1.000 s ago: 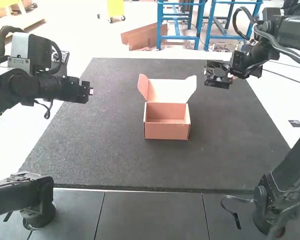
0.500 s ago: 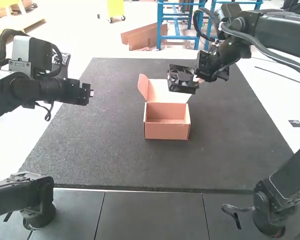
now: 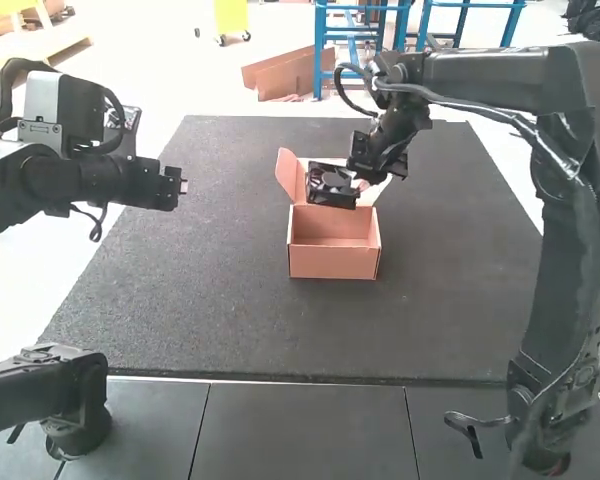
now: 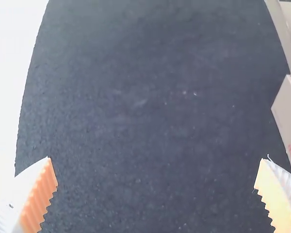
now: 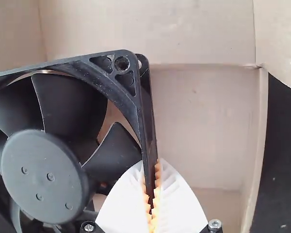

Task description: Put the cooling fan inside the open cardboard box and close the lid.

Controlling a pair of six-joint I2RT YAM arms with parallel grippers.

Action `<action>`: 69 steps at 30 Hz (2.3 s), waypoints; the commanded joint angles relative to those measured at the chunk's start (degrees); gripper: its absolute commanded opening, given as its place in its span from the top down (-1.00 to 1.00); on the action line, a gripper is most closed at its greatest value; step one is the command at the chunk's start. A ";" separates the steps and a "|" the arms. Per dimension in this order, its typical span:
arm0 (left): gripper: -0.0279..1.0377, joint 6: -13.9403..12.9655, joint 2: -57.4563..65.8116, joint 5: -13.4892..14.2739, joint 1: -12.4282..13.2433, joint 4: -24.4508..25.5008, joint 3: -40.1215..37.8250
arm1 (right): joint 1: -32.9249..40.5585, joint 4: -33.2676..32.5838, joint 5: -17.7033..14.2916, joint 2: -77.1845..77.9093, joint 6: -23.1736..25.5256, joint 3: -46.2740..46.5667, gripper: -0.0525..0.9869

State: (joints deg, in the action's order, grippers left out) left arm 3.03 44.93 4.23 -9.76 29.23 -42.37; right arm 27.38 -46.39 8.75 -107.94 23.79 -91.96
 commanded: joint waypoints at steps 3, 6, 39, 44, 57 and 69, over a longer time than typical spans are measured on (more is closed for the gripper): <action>-0.87 0.31 -1.51 -0.80 -0.26 -0.41 -2.45 | 0.57 0.07 -2.69 -2.19 -0.50 -1.55 0.92; -0.87 0.58 -1.51 -0.80 -0.17 -0.49 -2.54 | 0.84 -0.10 -3.22 -3.24 -0.85 -0.67 0.92; -0.87 3.21 24.51 -2.82 -6.68 -18.16 -11.42 | -14.10 9.48 9.00 13.63 -27.66 4.42 -0.85; -0.87 3.21 30.92 0.69 -8.08 -21.68 -13.97 | -13.84 27.93 4.78 18.64 -26.25 16.90 -0.83; -0.87 3.21 45.25 5.61 -8.43 -28.27 -20.91 | -12.70 36.72 6.01 12.49 -22.39 15.41 -0.82; -0.87 3.39 55.27 5.00 -8.52 -29.76 -29.17 | -13.31 25.47 11.64 2.91 -20.89 3.46 -0.71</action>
State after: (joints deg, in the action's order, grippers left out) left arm 5.87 99.81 9.43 -17.74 0.10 -68.82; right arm 14.11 -20.51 17.80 -104.53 1.74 -85.69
